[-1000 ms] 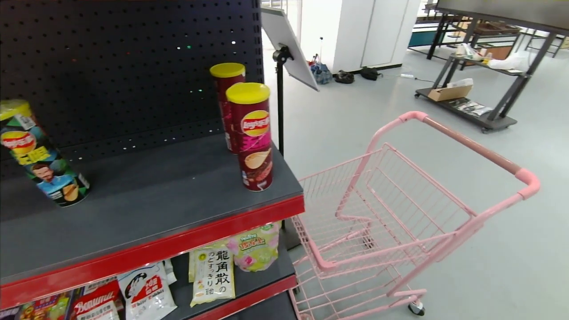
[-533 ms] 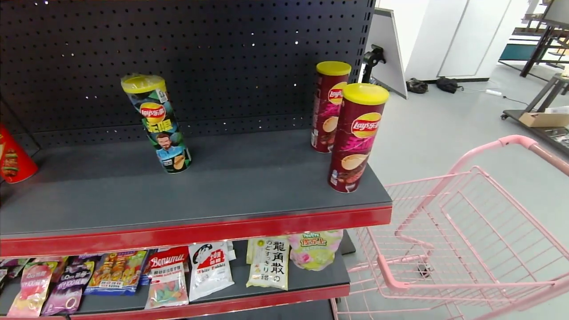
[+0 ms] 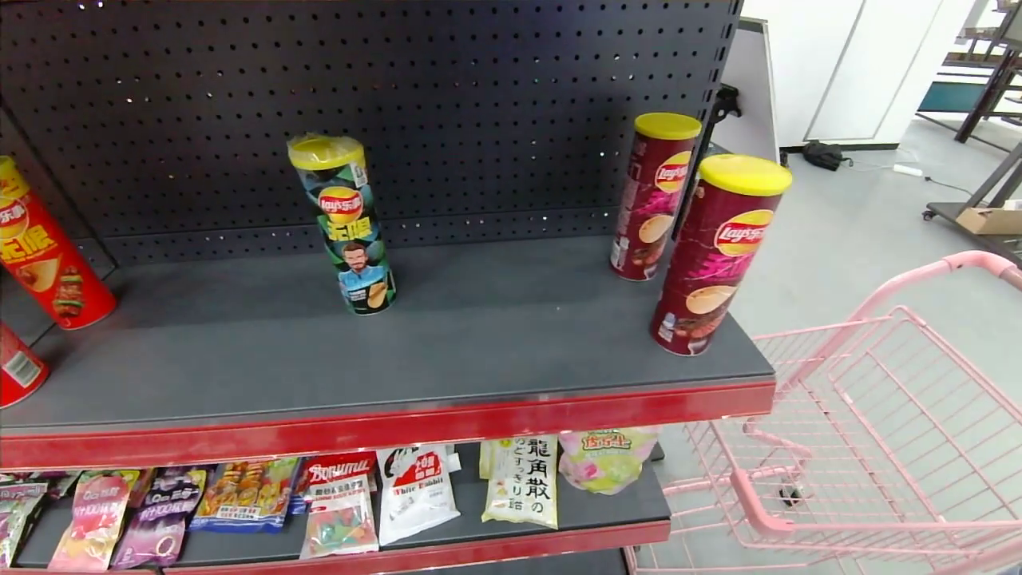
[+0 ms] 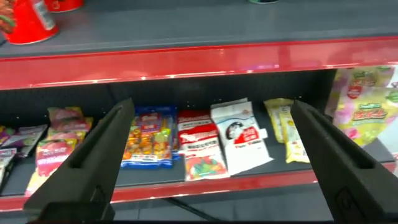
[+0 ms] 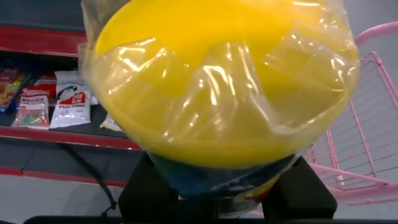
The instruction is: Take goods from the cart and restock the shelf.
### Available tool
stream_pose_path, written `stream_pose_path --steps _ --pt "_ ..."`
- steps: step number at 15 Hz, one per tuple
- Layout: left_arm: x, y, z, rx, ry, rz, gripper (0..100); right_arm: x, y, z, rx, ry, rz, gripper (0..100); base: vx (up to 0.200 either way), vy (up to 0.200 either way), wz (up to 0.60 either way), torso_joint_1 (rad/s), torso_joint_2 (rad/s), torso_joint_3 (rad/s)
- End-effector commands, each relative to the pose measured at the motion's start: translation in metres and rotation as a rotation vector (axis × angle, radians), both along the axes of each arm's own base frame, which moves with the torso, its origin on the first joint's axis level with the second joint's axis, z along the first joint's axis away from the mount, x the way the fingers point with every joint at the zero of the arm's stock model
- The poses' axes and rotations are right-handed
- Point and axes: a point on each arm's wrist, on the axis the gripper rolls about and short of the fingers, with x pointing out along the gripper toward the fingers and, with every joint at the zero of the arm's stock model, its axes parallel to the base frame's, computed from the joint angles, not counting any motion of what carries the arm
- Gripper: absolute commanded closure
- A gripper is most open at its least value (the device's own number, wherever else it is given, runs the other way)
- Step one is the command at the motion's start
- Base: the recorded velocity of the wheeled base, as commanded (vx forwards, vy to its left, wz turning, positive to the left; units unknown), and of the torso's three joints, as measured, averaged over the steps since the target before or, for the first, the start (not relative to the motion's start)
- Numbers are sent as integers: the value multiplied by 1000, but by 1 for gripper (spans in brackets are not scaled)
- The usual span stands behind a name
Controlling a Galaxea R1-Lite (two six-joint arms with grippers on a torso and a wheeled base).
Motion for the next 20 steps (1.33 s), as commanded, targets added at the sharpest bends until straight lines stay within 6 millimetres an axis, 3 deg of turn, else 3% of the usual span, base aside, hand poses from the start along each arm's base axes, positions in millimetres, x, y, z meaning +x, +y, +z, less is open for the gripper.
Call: stream_pose_path --steps 1,10,15,20 --pt "0 0 0 0 1 2 0 -2 0 -1 2 -9 3 100 0 200 0 2 7 -2" --pt "0 0 0 0 1 0 0 -4 0 -1 12 -19 47 100 0 200 0 2 2 3" --pt "0 0 0 -2 1 0 0 -3 0 -2 12 -15 47 100 0 0 0 0 0 0" --pt "0 0 0 -2 1 0 0 -2 1 -4 12 -2 62 100 200 0 0 -1 1 1"
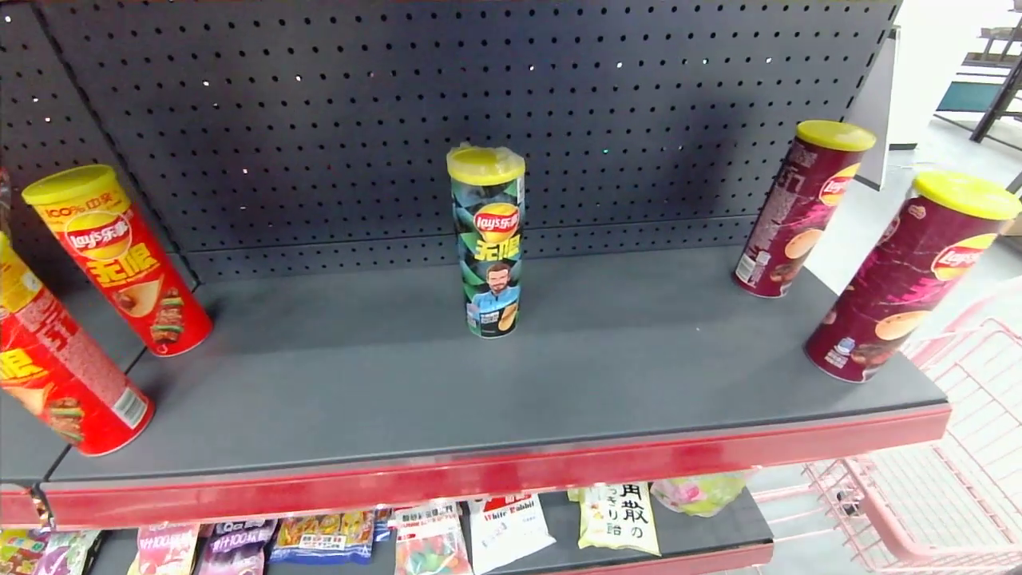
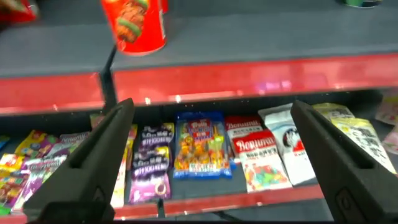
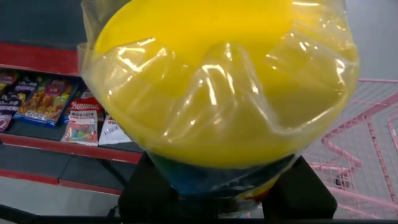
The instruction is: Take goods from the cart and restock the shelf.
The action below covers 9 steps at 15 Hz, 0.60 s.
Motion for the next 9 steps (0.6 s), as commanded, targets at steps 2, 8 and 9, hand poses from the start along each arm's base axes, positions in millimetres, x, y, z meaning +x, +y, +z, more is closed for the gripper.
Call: stream_pose_path --steps 2,8,9 --pt "0 0 0 0 1 -1 0 1 1 0 0 7 14 100 100 0 0 9 1 1" --pt "2 0 0 3 21 -5 0 0 1 1 8 1 66 100 0 0 0 0 0 0" --pt "1 -1 0 12 14 -54 0 -1 2 0 12 -3 89 100 0 0 0 0 0 0"
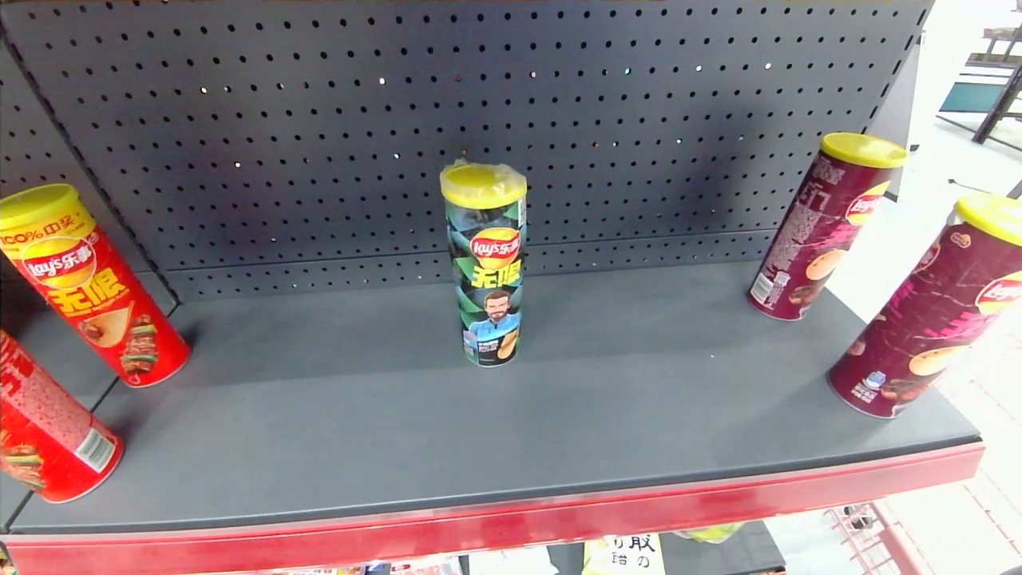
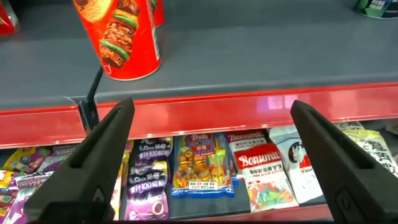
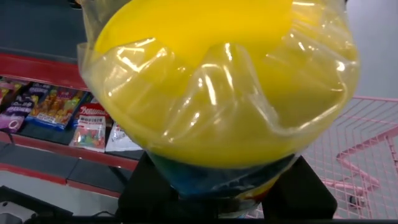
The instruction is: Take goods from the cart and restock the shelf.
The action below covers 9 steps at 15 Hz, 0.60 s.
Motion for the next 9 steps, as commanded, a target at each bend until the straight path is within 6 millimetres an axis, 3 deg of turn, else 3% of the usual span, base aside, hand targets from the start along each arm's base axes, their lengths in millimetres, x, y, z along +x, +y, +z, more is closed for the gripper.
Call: stream_pose_path --steps 1,3,4,5,6,7,9 --pt "0 -1 1 15 2 -67 0 -1 0 0 3 -5 19 100 0 0 0 0 0 0" --pt "0 -2 1 49 -10 -101 0 -1 1 1 7 -8 45 100 0 0 0 0 0 0" --pt "-3 -3 31 17 -75 -139 0 -1 1 3 8 -11 53 100 0 0 0 0 0 0" --pt "11 -3 95 -106 -49 -169 0 -1 1 5 9 -12 59 100 0 0 0 0 0 0" --pt "19 -3 125 -152 -57 -198 0 -1 1 5 9 -9 62 100 0 0 0 0 0 0" --pt "34 -6 151 -134 -36 -305 0 -1 1 5 11 -10 71 100 0 0 0 0 0 0" --pt "104 -16 170 -60 114 -458 0 1 2 8 12 -7 86 100 0 0 0 0 0 0"
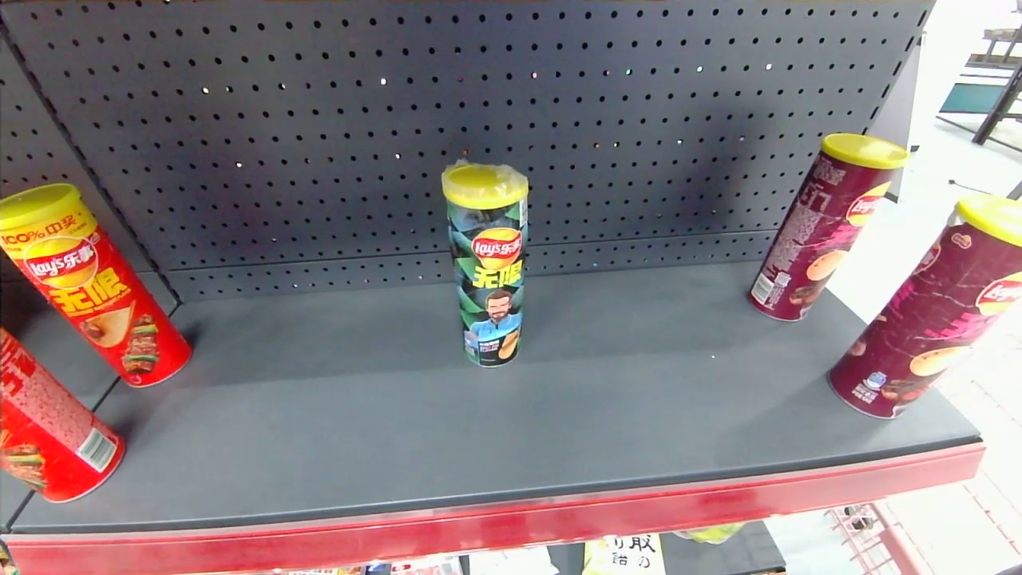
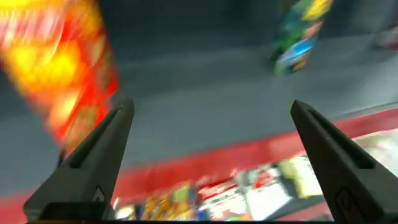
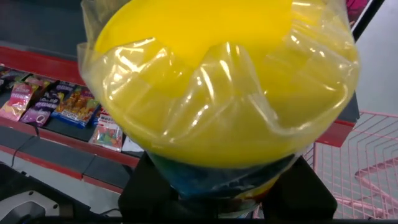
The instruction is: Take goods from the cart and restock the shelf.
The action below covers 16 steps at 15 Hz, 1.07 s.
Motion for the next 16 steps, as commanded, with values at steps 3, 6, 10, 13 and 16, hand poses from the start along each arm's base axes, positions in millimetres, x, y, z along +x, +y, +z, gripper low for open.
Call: stream_pose_path --steps 3,6,10,13,16 --pt "174 -46 65 72 152 -448 0 5 1 2 -4 23 1 100 0 0 0 0 0 0" --pt "213 -73 56 77 204 -639 0 5 1 2 -5 23 -2 100 0 0 0 0 0 0" --pt "267 -99 49 141 182 -734 0 5 1 2 -4 25 -8 100 0 0 0 0 0 0" --pt "289 -108 46 150 185 -741 0 4 1 2 8 25 -14 100 0 0 0 0 0 0" --pt "298 -126 41 165 186 -782 0 4 1 2 10 27 -18 100 0 0 0 0 0 0"
